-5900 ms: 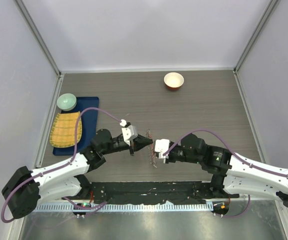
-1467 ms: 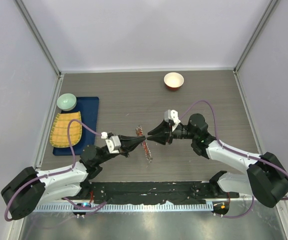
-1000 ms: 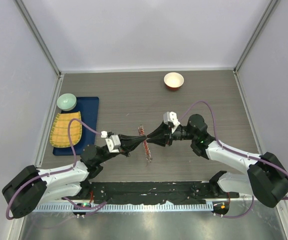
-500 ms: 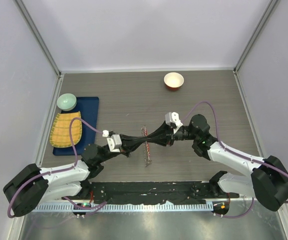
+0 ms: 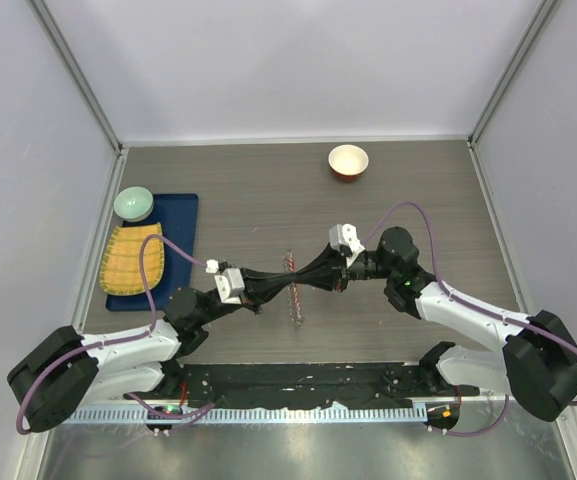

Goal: Put the keys on the keyring

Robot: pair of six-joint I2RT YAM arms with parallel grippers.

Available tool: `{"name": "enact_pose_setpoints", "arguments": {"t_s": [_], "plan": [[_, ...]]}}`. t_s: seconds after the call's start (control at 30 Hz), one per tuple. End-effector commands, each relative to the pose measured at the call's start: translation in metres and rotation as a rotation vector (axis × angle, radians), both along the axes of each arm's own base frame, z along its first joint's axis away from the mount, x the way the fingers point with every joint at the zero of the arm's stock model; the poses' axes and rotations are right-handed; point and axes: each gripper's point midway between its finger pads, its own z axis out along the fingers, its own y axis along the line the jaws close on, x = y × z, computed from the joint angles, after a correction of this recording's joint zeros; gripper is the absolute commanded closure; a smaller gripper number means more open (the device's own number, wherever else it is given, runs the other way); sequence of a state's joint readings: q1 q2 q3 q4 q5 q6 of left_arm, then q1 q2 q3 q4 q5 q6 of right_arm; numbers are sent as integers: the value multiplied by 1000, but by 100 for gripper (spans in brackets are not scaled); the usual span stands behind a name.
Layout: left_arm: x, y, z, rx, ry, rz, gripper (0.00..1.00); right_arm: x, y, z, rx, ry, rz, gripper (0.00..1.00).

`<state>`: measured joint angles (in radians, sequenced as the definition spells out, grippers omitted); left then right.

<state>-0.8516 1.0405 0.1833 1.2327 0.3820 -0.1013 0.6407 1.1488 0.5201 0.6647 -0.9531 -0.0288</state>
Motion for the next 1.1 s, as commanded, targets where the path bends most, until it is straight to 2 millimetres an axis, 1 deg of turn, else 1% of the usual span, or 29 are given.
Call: {"name": "enact_pose_setpoints", "arguments": {"t_s": [0.0, 0.07, 0.13, 0.2, 0.23, 0.3, 0.37, 0.4, 0.43, 0.47, 0.5, 0.53, 0.57, 0.63, 0.67, 0.7, 0.77, 0.8, 0.83, 0.87, 0.9, 0.93, 0.97, 1.0, 1.03, 1.07], "plan": [[-8, 7, 55, -154, -125, -8, 100, 0, 5, 16, 26, -51, 29, 80], [-9, 8, 55, -159, -126, -10, 100, 0, 5, 15, 24, -49, 29, 80], [-9, 8, 55, -159, -123, -14, 100, 0, 5, 16, 27, -53, 29, 84], [-10, 8, 55, -160, -124, -16, 100, 0, 5, 17, 28, -54, 27, 92], [-10, 7, 55, -159, -123, -16, 100, 0, 5, 17, 28, -54, 24, 99], [-10, 8, 53, -155, -126, -13, 100, 1, 5, 17, 22, -51, 19, 99], [-6, 9, 45, -135, -123, 13, 97, 6, 4, 16, 0, -49, -12, 99], [-2, 9, 35, -102, -101, 28, 92, 9, 3, 11, -40, -39, -24, 99], [0, 11, 26, -80, -85, 46, 90, 10, 3, 10, -57, -39, -34, 99], [5, 9, 10, -17, -65, 64, 85, 19, 1, 10, -83, -39, -93, 99], [7, 10, 0, 17, -50, 77, 81, 22, -1, 4, -146, -29, -117, 99], [11, 15, -6, 32, -34, 116, 79, 22, 0, 0, -183, -19, -134, 99], [14, 16, -24, 87, 7, 131, 73, 31, -3, -5, -225, -11, -191, 99], [16, 26, -33, 117, -2, 175, 68, 34, -5, -14, -334, 33, -229, 99], [19, 30, -40, 137, 17, 202, 62, 43, -10, -19, -390, 38, -287, 99], [18, 34, -47, 150, 24, 213, 60, 45, -14, -23, -480, 76, -306, 99], [20, 43, -54, 171, 47, 253, 55, 48, -17, -29, -603, 70, -336, 99], [19, 46, -59, 187, 56, 261, 54, 55, -26, -33, -720, 90, -385, 99], [20, 48, -64, 197, 69, 270, 54, 58, -29, -35, -780, 88, -408, 99], [18, 52, -65, 199, 81, 280, 53, 55, -28, -35, -829, 75, -405, 99], [20, 57, -71, 202, 97, 304, 53, 57, -34, -29, -898, 72, -433, 99], [19, 59, -72, 187, 118, 306, 53, 59, -33, -40, -964, 78, -429, 99], [17, 63, -69, 166, 115, 313, 52, 61, -33, -43, -1006, 81, -439, 99], [19, 67, -71, 161, 119, 337, 52, 61, -36, -38, -1064, 54, -464, 99], [18, 69, -67, 134, 140, 338, 52, 62, -36, -51, -1139, 53, -462, 99], [16, 71, -83, 158, 176, 341, 51, 63, -39, -53, -1188, 37, -477, 99]]}}
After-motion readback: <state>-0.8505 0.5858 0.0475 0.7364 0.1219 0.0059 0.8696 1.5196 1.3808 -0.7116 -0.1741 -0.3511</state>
